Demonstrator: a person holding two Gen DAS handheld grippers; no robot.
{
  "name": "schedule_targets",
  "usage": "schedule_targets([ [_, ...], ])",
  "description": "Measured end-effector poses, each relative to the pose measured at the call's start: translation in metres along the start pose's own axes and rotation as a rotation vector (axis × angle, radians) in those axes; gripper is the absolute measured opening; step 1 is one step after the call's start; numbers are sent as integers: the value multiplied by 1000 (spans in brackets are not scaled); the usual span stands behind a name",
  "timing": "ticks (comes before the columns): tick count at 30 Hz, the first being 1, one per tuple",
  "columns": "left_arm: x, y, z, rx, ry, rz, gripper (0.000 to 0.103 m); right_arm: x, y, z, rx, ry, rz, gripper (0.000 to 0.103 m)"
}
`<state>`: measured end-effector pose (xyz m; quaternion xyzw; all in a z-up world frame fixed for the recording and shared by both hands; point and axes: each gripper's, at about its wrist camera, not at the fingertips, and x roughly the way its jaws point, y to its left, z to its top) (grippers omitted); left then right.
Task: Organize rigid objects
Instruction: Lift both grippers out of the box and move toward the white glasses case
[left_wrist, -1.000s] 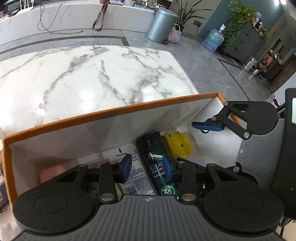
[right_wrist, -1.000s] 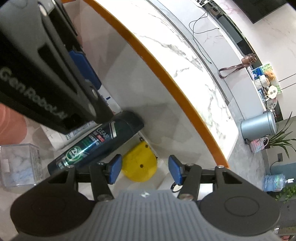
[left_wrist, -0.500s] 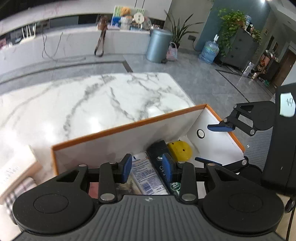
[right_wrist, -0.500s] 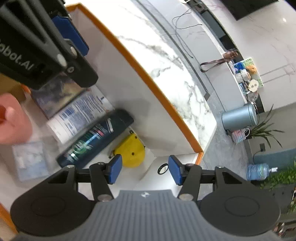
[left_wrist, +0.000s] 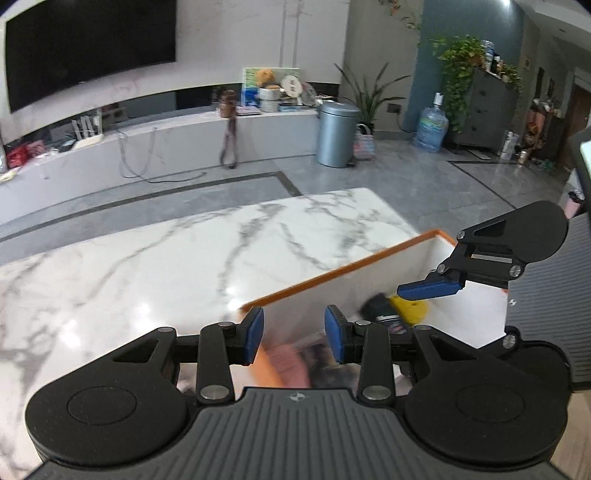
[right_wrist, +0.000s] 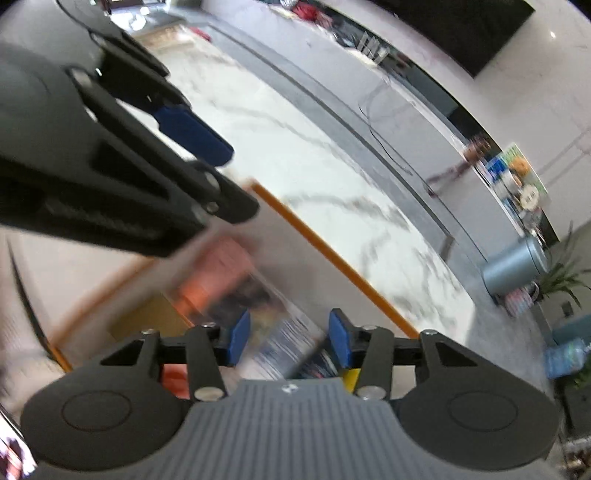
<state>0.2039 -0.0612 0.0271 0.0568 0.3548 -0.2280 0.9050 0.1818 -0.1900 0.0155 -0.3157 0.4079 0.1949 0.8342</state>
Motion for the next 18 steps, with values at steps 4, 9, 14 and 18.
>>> schedule_targets([
  [4, -10, 22, -6, -19, 3, 23, 50, -6, 17, 21, 15, -97, 20, 47],
  [9, -18, 54, -14, -64, 16, 54, 55, -1, 36, 45, -13, -162, 36, 50],
  [14, -14, 87, -23, -49, 42, 70, 55, 12, 54, 65, -85, -164, 90, 50],
  [18, -6, 108, -32, 0, 63, 74, 55, 28, 74, 81, -165, -143, 152, 48],
])
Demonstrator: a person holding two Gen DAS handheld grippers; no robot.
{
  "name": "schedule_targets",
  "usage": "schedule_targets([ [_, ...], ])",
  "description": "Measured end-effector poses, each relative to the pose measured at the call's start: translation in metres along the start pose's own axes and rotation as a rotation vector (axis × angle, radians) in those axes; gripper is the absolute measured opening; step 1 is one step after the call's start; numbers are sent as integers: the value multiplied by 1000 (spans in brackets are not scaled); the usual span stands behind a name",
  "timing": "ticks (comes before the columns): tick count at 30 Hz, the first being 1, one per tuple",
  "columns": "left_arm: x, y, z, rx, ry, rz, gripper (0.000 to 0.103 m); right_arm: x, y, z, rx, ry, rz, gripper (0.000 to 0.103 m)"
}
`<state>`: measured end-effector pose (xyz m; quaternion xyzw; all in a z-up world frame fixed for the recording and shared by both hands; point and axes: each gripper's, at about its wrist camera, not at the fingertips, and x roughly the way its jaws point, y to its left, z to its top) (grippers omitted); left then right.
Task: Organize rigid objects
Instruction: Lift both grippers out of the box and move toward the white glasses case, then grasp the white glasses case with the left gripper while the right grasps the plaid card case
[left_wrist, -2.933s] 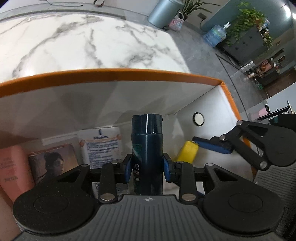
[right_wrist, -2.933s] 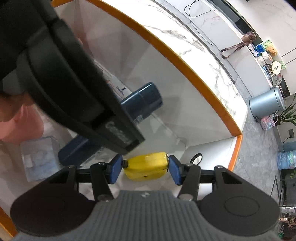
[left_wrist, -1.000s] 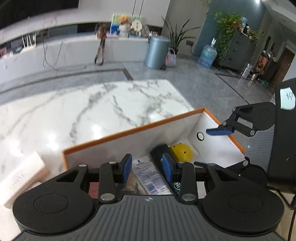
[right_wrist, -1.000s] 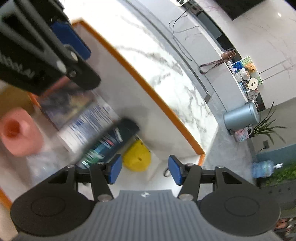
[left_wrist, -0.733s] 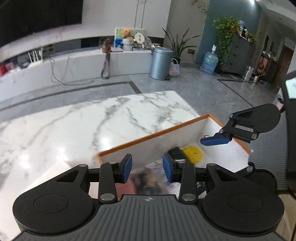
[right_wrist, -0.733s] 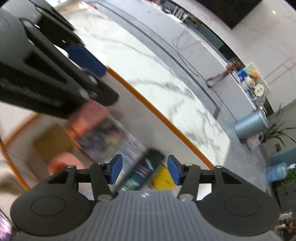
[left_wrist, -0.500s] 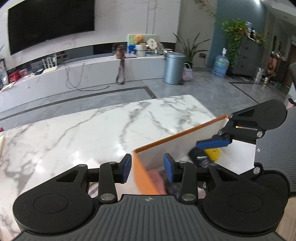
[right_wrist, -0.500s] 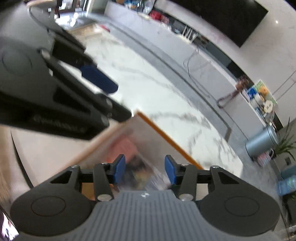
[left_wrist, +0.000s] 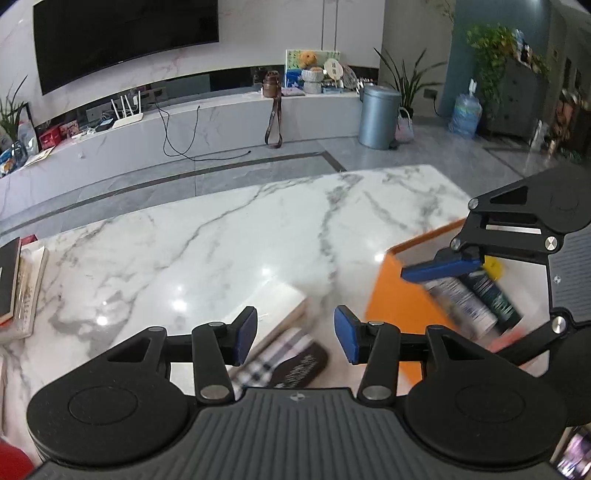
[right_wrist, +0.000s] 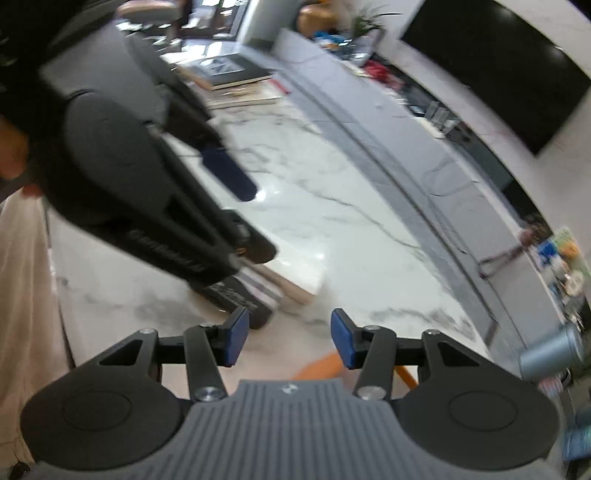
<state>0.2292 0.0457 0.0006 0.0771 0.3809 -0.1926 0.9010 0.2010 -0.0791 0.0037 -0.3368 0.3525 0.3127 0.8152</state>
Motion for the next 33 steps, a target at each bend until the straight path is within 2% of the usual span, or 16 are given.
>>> schedule_targets([
  [2, 7, 9, -4, 14, 19, -3, 55, 13, 6, 7, -23, 27, 18, 47],
  [4, 13, 17, -9, 28, 42, -1, 55, 28, 11, 13, -41, 58, 33, 40],
  [10, 43, 35, -19, 25, 112, -9, 56, 68, 17, 22, -15, 133, 81, 40],
  [12, 55, 42, -21, 44, 141, -15, 59, 79, 15, 25, 16, 165, 78, 40],
  [15, 66, 49, -24, 73, 144, -38, 69, 93, 11, 28, 64, 195, 78, 41],
  [21, 81, 63, -24, 123, 147, -68, 78, 117, 3, 30, 94, 266, 52, 41],
  [30, 106, 61, -27, 162, 168, -95, 80, 136, -5, 29, 96, 313, -1, 41],
  [32, 111, 59, -27, 183, 172, -84, 80, 138, -6, 28, 96, 318, 0, 41],
  [33, 113, 58, -26, 190, 181, -72, 77, 139, -7, 28, 100, 320, -1, 41],
])
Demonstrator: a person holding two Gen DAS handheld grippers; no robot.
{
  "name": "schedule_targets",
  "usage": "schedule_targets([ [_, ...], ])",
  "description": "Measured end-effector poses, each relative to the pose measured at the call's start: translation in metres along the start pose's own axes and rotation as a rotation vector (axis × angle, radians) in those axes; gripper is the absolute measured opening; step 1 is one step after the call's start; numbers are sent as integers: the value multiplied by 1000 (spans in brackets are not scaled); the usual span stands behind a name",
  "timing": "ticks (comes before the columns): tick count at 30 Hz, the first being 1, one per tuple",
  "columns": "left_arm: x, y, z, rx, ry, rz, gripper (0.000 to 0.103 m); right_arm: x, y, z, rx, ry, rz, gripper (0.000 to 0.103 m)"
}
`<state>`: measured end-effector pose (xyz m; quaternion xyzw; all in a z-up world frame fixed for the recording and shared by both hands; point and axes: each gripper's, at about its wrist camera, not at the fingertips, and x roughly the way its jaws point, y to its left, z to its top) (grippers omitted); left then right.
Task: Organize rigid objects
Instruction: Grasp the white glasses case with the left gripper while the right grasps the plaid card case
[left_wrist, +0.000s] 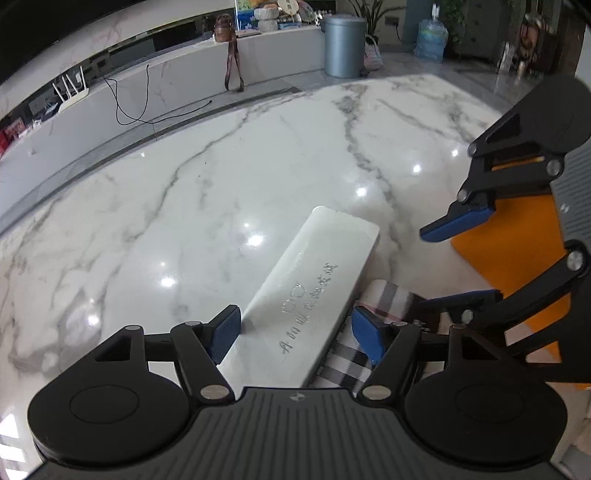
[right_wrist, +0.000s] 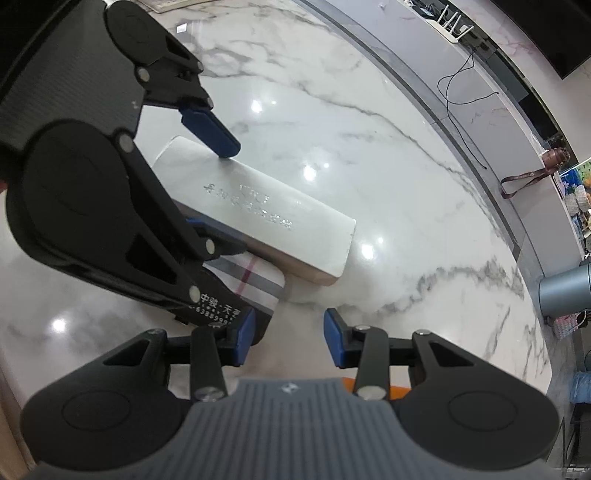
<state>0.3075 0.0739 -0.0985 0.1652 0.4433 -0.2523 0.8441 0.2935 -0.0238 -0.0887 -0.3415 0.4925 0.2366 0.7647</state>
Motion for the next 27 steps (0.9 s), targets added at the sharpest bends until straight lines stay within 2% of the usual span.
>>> schedule_targets([
  [8, 3, 5, 5, -60, 31, 11, 77, 6, -4, 4, 23, -3, 3, 41],
  [19, -18, -3, -12, -212, 187, 37, 67, 1, 1, 0, 15, -10, 8, 41],
  [22, -24, -8, -20, -241, 199, 30, 66, -1, 2, -4, 17, -8, 21, 40],
  [27, -36, -1, -30, -357, 211, -7, 65, -7, 3, -7, 32, -7, 55, 41],
])
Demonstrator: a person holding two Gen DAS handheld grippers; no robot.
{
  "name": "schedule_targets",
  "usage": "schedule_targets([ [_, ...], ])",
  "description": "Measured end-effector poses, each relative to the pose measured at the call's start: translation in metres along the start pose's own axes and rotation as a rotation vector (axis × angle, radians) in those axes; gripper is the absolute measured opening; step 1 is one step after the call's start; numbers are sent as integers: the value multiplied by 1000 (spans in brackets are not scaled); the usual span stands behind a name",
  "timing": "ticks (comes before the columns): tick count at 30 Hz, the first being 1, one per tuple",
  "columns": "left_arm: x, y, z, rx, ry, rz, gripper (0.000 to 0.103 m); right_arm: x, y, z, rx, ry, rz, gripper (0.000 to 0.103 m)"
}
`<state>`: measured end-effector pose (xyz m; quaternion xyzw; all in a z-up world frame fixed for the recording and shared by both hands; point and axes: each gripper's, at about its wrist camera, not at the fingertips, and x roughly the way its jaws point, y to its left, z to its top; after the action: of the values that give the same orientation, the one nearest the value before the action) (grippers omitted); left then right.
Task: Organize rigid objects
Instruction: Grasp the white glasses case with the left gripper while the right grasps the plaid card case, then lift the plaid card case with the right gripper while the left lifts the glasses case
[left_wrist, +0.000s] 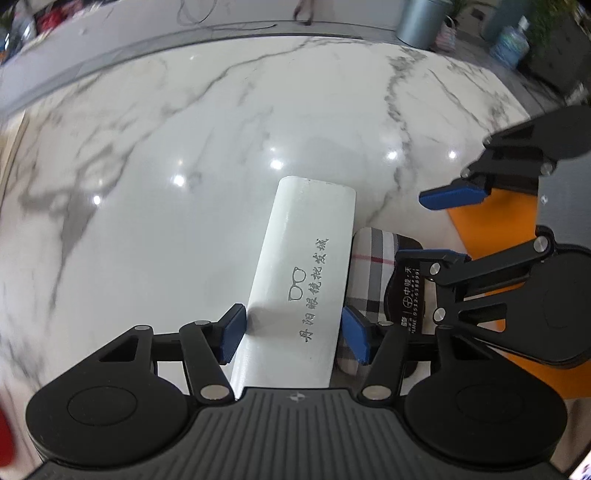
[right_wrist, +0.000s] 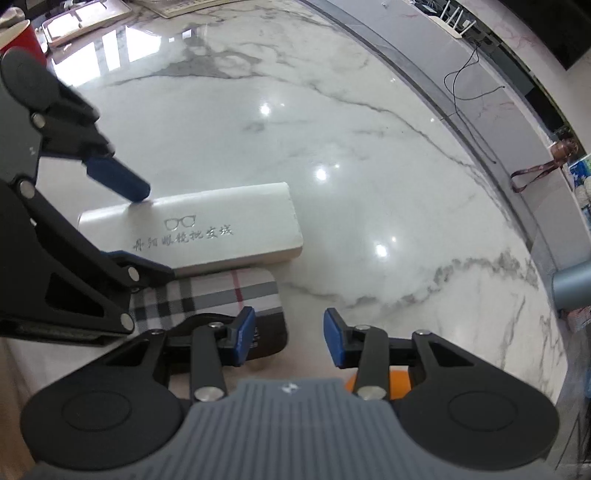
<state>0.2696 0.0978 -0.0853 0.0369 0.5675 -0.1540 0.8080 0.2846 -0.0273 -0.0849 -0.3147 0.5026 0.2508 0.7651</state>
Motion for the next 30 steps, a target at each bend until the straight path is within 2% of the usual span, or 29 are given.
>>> schedule_targets([
  [4, 0, 4, 0, -9, -16, -14, 68, -4, -1, 0, 45, 7, 12, 41],
  [5, 2, 4, 2, 3, -19, -14, 72, -4, -1, 0, 59, 16, 11, 41],
  [9, 10, 7, -1, 23, -41, -32, 77, -1, -4, -4, 131, 49, 21, 42],
  [13, 14, 16, -4, -34, -59, -67, 74, 2, -11, -11, 239, 58, 69, 44],
  [16, 11, 21, -6, -86, -54, -29, 71, 2, -11, -12, 296, 49, 82, 45],
  [17, 10, 25, -7, -116, -51, -15, 71, 1, -12, -12, 321, 40, 88, 46],
  [19, 8, 32, -12, -162, -58, 2, 71, -1, -13, -12, 403, 19, 103, 64],
  [20, 6, 35, -15, -183, -65, 10, 71, -1, -14, -12, 454, 12, 111, 66],
  [27, 2, 47, -22, -267, -112, 20, 71, 6, -7, -19, 723, 14, 124, 66],
  [30, 1, 52, -23, -294, -119, 32, 71, 12, -8, -24, 816, 13, 132, 72],
])
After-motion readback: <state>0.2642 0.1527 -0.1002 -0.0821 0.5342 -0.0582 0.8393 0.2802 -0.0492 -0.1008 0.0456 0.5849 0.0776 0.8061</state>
